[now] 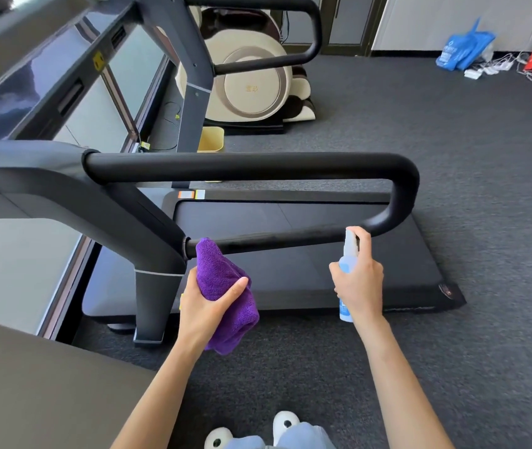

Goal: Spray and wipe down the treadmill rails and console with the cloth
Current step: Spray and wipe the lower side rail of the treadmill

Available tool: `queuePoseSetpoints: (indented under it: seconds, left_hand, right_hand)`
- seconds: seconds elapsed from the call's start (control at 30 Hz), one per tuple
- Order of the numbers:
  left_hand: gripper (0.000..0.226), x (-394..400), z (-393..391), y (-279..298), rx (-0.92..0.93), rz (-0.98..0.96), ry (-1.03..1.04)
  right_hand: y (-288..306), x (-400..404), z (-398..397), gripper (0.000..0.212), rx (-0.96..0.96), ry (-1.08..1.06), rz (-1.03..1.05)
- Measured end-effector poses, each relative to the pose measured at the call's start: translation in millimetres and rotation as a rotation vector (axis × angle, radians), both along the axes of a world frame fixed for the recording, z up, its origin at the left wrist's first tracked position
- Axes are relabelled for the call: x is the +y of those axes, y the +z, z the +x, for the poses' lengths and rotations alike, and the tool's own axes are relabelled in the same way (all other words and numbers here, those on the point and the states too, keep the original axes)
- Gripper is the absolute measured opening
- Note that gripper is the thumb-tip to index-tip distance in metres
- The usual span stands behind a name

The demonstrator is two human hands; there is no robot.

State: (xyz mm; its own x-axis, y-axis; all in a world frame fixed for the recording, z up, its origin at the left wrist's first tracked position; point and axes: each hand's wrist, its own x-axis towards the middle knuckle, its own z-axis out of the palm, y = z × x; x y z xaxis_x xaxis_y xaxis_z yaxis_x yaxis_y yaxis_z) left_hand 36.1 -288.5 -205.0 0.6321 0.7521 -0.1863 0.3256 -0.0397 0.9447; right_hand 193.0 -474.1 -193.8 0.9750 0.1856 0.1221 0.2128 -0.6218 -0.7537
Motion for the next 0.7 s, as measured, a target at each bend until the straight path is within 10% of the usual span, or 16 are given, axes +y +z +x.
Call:
queuePoseSetpoints:
  seconds: [0.7]
  left_hand:
    - [0.094,-6.2,5.9,-8.2,0.017,-0.014,0.069]
  right_hand:
    - [3.9,-23.0,8.0,0.063,0.107,0.049,0.022]
